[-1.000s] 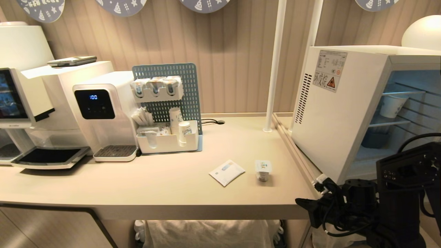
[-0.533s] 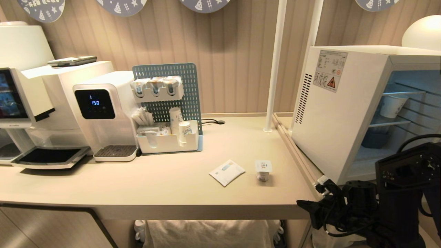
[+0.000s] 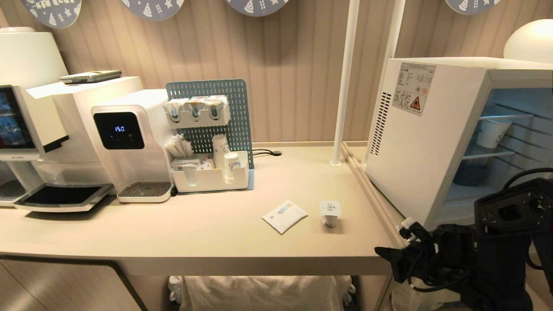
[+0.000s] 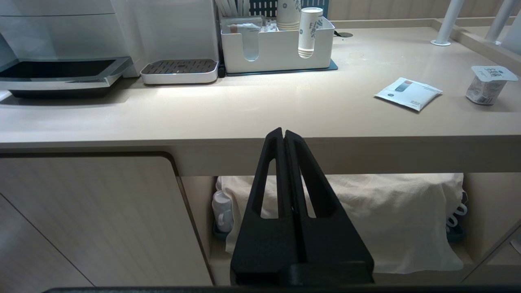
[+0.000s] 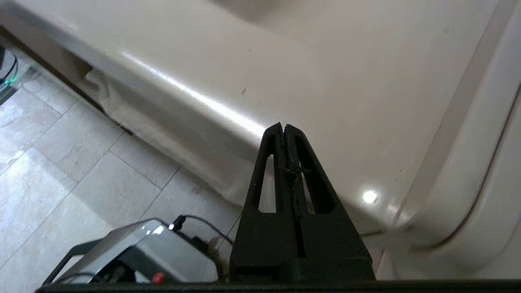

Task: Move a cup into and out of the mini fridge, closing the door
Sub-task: Put the yoghurt in the freezer

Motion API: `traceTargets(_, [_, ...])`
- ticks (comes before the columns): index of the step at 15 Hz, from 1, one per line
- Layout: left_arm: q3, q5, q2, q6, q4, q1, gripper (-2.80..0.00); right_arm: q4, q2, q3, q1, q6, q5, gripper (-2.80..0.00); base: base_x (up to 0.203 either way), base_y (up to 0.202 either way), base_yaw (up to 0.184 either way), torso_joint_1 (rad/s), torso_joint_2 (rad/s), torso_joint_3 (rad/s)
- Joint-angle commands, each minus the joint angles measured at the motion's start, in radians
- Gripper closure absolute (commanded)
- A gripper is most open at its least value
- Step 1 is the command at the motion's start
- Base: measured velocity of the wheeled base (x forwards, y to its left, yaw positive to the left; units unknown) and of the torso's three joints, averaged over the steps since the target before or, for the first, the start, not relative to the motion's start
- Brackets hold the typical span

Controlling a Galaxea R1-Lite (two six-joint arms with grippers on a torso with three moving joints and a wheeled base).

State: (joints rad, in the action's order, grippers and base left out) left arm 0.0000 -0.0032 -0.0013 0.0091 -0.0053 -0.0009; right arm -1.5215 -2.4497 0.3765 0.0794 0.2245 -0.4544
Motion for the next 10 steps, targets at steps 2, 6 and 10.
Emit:
traceTargets(2, [0.002, 0.000, 0.001, 0.000, -0.001, -0.001, 0.00, -0.009, -0.057, 0.112, 0.022, 0.025, 0.056, 0.00, 0.000, 0.000, 0.000, 0.000, 0.00, 0.000])
traceTargets(6, [0.000, 0.000, 0.001, 0.000, -0.001, 0.000, 0.00, -0.009, -0.101, 0.169, 0.045, 0.076, 0.094, 0.00, 0.000, 0.000, 0.000, 0.000, 0.00, 0.000])
traceTargets(10, [0.000, 0.000, 0.001, 0.000, -0.001, 0.000, 0.00, -0.009, -0.101, 0.181, 0.104, 0.076, 0.096, 0.00, 0.000, 0.000, 0.000, 0.000, 0.00, 0.000])
